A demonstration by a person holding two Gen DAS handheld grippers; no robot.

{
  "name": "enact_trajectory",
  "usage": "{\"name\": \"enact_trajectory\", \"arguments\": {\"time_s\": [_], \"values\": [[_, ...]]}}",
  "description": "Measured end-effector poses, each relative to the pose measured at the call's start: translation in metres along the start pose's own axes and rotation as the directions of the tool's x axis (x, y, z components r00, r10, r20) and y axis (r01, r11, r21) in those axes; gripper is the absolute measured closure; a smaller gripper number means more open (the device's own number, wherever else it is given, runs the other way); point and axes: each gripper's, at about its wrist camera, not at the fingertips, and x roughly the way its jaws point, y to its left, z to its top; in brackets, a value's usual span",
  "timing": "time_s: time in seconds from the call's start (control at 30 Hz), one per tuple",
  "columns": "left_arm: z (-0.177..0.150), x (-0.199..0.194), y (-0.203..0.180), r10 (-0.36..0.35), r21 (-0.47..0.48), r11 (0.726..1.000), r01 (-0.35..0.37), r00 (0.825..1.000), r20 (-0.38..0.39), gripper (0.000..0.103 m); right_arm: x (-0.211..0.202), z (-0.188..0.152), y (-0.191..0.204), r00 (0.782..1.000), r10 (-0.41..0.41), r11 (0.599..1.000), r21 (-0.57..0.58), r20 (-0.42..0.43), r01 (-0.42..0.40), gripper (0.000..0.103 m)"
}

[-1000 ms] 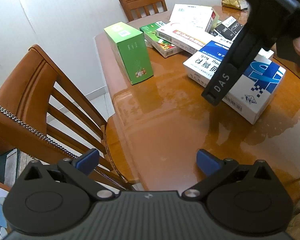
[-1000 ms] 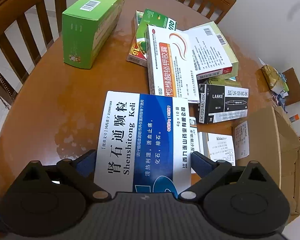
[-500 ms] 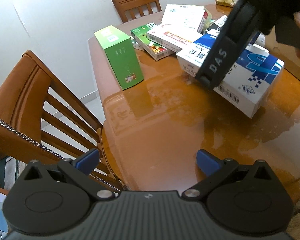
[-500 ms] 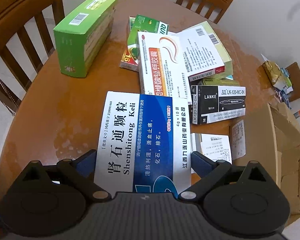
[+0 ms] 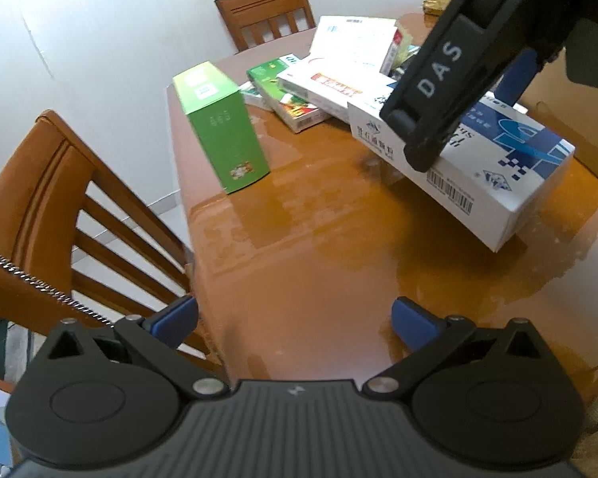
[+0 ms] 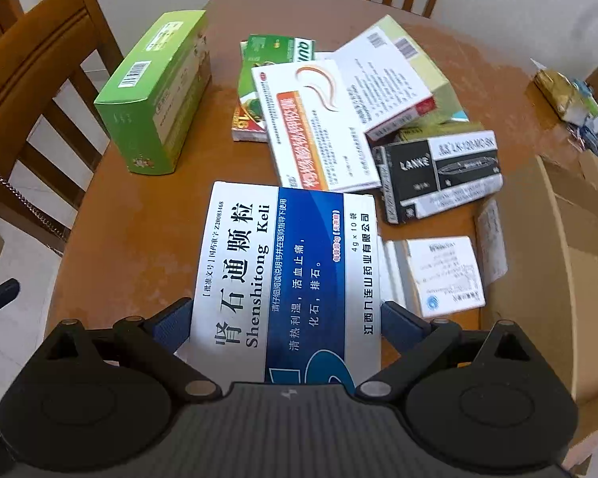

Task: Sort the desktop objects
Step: 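Lift the white-blue box with the right gripper off the pile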

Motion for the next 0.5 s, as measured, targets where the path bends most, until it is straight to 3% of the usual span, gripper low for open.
{"name": "enact_trajectory", "arguments": {"time_s": [0.2, 0.5], "values": [[0.005, -0.002, -0.013, -0.007, 0.024, 1.0, 0.007, 1.0, 0.014, 0.0, -0.013, -0.007, -0.017, 1.0, 0.004, 0.999, 0.034, 0.007, -0.004, 0.003], [0.018, -0.018, -0.027, 0.117, -0.038, 0.992, -0.118, 0.993, -0.028, 0.0, -0.023, -0.001, -0.032, 0.991, 0.125, 0.992, -0.011, 0.05, -0.125, 0.003]]}}
